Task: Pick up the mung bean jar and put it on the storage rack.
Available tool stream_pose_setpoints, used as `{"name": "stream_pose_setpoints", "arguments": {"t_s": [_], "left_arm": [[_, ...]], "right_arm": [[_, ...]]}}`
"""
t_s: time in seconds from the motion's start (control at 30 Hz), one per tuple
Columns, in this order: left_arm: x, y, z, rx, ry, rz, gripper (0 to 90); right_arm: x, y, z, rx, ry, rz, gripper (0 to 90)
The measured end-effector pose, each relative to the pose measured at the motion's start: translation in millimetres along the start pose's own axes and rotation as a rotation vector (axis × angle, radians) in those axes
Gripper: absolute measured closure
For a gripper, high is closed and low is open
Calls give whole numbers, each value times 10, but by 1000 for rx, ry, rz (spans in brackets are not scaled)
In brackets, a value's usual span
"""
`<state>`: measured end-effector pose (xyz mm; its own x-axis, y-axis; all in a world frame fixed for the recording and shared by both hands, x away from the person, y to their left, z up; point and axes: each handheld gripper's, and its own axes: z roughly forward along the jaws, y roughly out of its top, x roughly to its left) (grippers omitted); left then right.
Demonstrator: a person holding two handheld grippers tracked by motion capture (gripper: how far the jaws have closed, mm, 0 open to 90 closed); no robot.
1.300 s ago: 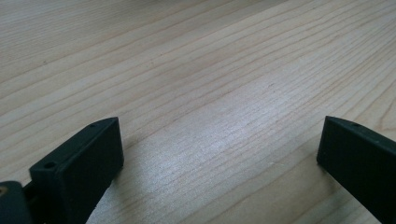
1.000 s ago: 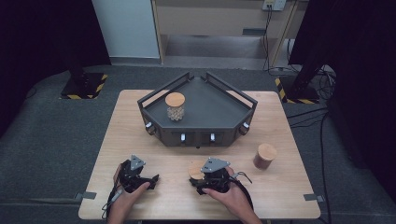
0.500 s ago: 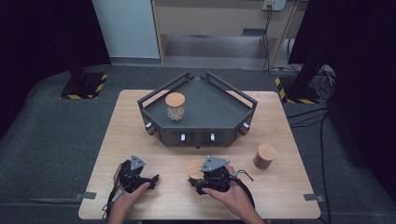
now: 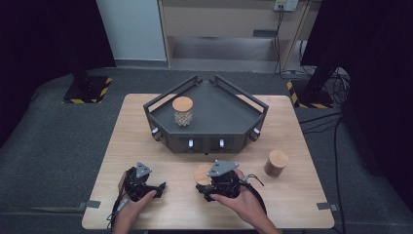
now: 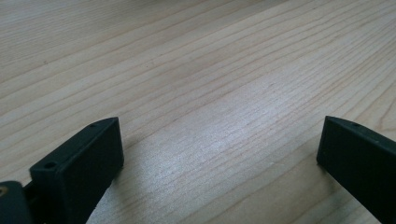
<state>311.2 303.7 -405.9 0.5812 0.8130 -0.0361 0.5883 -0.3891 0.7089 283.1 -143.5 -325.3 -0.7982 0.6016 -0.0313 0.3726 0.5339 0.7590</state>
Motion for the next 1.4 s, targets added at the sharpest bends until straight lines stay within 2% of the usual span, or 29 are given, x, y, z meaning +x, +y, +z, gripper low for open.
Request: {"name": "stream_pose_setpoints", "arguments": {"t_s": [0.43, 0.7, 1.4], "left_arm": [[0, 0, 0, 0, 0, 0, 0], [-1, 0, 0, 0, 0, 0, 0], [-1, 0, 0, 0, 0, 0, 0]], "right_arm": [[-98, 146, -138, -23, 6, 8, 257], [-126, 230, -219, -29, -6, 18, 257], [-230, 431, -406, -46, -13, 3, 257]]}}
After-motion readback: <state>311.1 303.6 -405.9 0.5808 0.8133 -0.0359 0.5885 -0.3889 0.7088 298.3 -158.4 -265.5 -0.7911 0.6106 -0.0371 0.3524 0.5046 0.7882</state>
